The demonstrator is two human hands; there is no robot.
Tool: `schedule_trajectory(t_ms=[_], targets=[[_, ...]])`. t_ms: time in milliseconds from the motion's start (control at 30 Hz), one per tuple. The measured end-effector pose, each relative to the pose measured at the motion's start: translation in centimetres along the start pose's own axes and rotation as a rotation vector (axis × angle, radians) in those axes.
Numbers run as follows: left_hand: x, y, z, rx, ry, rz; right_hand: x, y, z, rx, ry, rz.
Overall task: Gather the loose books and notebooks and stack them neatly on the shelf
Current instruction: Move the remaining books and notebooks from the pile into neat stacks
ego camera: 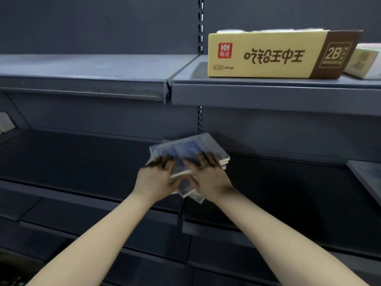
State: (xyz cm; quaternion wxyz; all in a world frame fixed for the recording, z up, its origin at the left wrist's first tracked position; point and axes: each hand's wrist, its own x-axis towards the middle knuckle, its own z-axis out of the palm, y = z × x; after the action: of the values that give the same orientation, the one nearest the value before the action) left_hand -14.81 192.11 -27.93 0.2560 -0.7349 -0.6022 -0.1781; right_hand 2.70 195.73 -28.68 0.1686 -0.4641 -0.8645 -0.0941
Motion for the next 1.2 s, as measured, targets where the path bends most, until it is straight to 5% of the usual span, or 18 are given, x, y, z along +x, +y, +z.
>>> schedule_trajectory(t_ms=[300, 633, 800, 867, 933, 1033, 1200], targets=[[-0.8, -3.6, -1.0, -0.166, -0.194, 0.111, 0.2, 2.2, -1.2, 0.195, -0.052, -0.121], [-0.4, -1.2, -2.1, -0.238, -0.274, -0.054, 0.0, 4.3, -2.3, 0.372, -0.167, -0.083], [1.4, 1.7, -3.8, 0.036, -0.222, 0.040, -1.5, 2.7, -3.3, 0.438, 0.122, -0.185], [2.2, 2.5, -3.0, 0.054, -0.062, 0.148, -1.9, 2.3, -3.6, 0.485, 0.204, -0.152], [2.6, 3.6, -3.5, 0.073, -0.093, 0.198, -1.9, 2.4, -4.3, 0.423, 0.178, -0.092], [2.5, 5.0, -3.4, 0.149, -0.251, 0.137, -1.7, 2.5, -5.7, 0.180, -0.086, -0.066], [1.5, 3.3, -3.1, -0.182, -0.127, 0.082, -0.9, 0.0, -4.4, -0.179, -0.200, -0.060]])
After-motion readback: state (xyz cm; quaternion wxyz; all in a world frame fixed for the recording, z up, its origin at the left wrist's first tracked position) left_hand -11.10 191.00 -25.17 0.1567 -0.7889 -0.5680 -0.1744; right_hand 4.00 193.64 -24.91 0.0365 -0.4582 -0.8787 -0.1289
